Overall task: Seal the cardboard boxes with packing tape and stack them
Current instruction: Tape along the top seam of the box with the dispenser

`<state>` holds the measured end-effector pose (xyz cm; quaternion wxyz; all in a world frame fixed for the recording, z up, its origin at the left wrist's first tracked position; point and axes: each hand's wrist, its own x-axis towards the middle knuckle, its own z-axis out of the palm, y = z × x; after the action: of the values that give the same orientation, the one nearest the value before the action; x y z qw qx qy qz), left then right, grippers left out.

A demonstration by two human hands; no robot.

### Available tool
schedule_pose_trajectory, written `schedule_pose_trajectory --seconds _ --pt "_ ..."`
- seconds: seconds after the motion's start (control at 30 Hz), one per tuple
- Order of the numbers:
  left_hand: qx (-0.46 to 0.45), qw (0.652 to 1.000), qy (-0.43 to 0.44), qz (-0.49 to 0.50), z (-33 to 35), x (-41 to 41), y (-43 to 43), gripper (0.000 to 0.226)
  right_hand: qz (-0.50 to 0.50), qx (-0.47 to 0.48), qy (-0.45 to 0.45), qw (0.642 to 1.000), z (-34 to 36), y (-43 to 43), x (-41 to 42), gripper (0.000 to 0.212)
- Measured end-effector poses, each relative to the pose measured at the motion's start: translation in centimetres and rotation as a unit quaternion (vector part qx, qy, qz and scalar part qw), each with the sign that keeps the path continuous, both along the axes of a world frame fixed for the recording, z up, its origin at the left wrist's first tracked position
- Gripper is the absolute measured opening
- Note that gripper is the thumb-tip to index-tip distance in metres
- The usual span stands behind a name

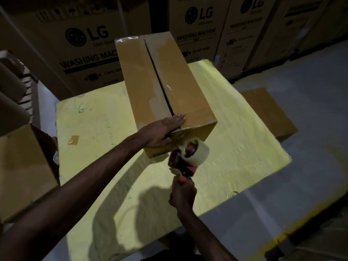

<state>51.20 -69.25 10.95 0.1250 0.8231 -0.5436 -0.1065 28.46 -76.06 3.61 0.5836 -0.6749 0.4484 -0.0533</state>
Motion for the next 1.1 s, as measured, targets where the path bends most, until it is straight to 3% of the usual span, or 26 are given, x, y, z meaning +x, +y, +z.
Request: schedule_pose_trajectory --seconds 0.03,0.1,0.27,0.43,0.67,0.83,1.1 --pt "-0.004 1.0 -0.005 -0.004 -0.3 -0.2 0.1 0.08 -0.027 0.086 0.033 0.995 -0.2 -0.4 -0.3 0.036" --pt "0.001 1.0 -0.017 -0.007 -0.6 -0.5 0.3 0.082 -0.025 0.142 0.045 0.989 -0.1 -1.0 -1.1 0.036" --pt "0.022 0.997 -0.069 0.005 0.0 -1.3 0.7 0.092 -0.061 0.161 0.007 0.985 2.1 -2.5 -1.3 0.041" --pt "-0.005 0.997 -0.064 0.046 0.5 -2.2 0.9 0.077 -0.075 0.188 -0.023 0.979 3.3 -5.3 -1.6 0.046" --pt "-0.015 0.978 -0.141 0.152 0.5 -3.4 -1.0 0.066 -0.131 0.187 -0.069 0.971 5.5 -9.6 -2.1 0.036" --pt "-0.062 0.953 -0.255 0.152 -1.0 -3.9 -2.0 0.059 -0.109 0.181 -0.102 0.972 6.3 -13.7 -1.0 0.036" --pt "-0.059 0.937 -0.313 0.143 -2.9 -3.5 -1.6 0.061 -0.073 0.23 -0.143 0.96 7.3 -20.0 3.9 0.03"
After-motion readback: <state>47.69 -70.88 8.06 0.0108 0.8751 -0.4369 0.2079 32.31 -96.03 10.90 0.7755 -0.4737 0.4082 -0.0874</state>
